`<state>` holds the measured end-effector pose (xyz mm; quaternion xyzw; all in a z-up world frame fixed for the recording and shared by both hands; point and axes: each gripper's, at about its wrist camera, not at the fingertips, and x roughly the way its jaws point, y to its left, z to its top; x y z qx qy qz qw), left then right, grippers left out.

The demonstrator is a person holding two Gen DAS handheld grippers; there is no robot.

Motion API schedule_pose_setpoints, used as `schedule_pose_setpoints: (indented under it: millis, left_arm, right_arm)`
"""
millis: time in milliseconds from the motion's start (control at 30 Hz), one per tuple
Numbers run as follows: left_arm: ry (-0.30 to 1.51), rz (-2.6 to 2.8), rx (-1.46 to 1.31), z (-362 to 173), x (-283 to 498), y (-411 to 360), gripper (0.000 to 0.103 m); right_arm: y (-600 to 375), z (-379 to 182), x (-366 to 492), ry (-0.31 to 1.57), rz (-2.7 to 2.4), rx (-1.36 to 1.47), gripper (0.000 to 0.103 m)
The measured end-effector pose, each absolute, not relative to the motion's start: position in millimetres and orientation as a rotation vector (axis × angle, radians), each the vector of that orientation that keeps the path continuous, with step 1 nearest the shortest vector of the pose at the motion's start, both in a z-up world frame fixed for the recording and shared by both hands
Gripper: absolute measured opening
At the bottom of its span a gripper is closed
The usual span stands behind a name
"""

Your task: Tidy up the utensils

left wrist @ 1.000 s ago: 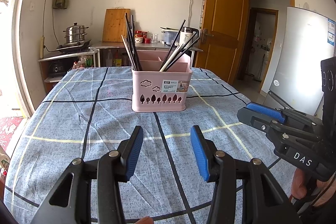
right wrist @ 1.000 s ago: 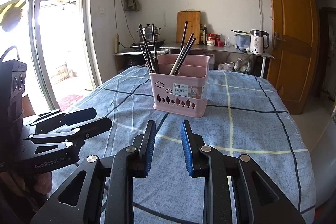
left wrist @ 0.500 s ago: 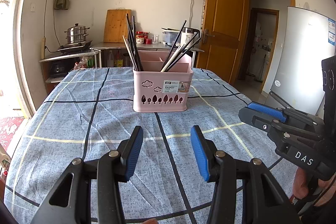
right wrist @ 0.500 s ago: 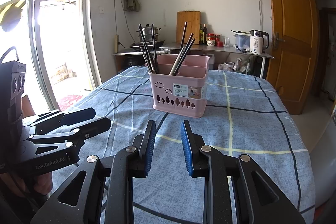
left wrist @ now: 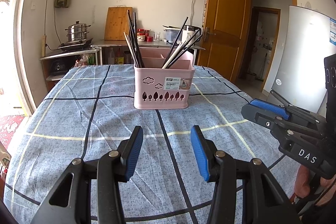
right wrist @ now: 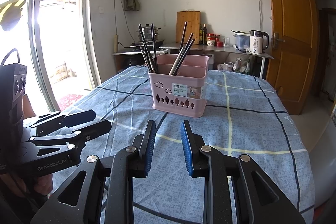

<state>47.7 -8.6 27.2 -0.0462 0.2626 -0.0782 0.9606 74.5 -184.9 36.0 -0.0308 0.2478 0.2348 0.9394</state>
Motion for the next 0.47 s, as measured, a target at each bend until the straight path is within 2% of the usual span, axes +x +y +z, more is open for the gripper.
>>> schedule_pose_setpoints:
  millis: [467]
  left_arm:
    - [0.53, -0.153, -0.094, 26.4, 48.3, -8.1, 0.049]
  right_arm:
    - [-185.7, 37.0, 74.7, 0.506, 0.477, -0.062, 0.026]
